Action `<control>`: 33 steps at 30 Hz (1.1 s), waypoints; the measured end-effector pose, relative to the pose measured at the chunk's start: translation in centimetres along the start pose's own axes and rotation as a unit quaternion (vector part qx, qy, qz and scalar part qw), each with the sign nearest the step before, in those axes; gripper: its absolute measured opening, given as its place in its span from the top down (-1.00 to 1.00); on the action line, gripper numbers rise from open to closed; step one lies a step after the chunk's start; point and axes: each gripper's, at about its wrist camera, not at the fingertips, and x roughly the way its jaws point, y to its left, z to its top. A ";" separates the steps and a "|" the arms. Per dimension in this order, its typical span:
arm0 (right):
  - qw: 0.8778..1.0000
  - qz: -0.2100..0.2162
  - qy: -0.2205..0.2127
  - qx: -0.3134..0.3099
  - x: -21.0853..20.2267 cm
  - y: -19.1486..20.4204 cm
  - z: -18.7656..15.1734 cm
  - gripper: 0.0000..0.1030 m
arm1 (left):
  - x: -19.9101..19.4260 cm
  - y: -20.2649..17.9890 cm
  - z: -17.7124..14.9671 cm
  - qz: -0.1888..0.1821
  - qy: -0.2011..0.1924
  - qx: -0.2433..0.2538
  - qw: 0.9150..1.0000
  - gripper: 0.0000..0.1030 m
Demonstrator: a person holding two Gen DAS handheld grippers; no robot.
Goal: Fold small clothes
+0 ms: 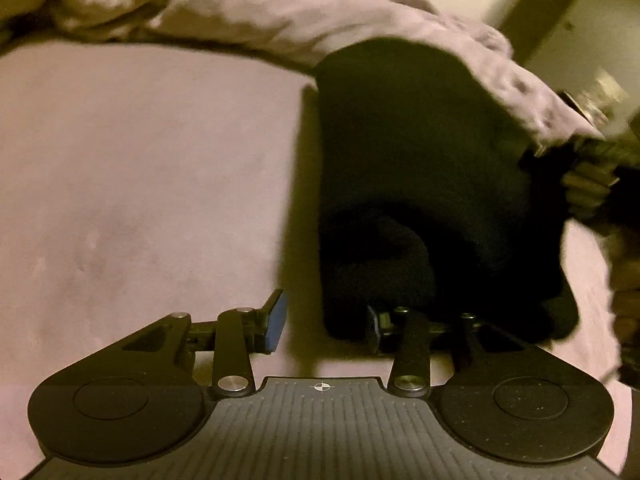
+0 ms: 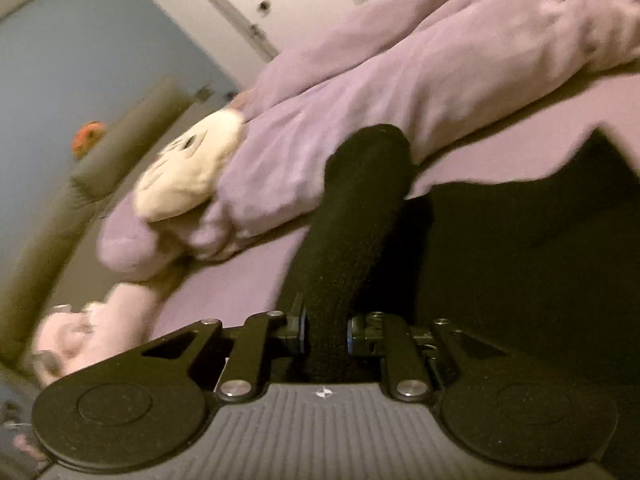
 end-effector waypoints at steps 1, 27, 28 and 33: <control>1.000 -0.014 0.003 0.012 -0.5 -1.1 -0.3 0.70 | -0.4 0.0 0.0 -0.006 0.007 0.005 1.000 0.09; 0.988 0.023 0.071 0.136 3.0 -9.2 0.1 -0.41 | 5.6 -3.5 4.4 0.004 0.037 0.019 0.999 -0.38; 0.988 0.027 0.075 0.129 3.3 -8.9 0.1 -0.41 | 5.6 -3.6 4.4 0.005 0.039 0.021 0.999 -0.38; 0.989 0.025 0.098 0.105 4.7 -8.3 0.0 0.27 | 5.9 -3.5 4.6 0.012 0.049 0.019 0.999 -0.39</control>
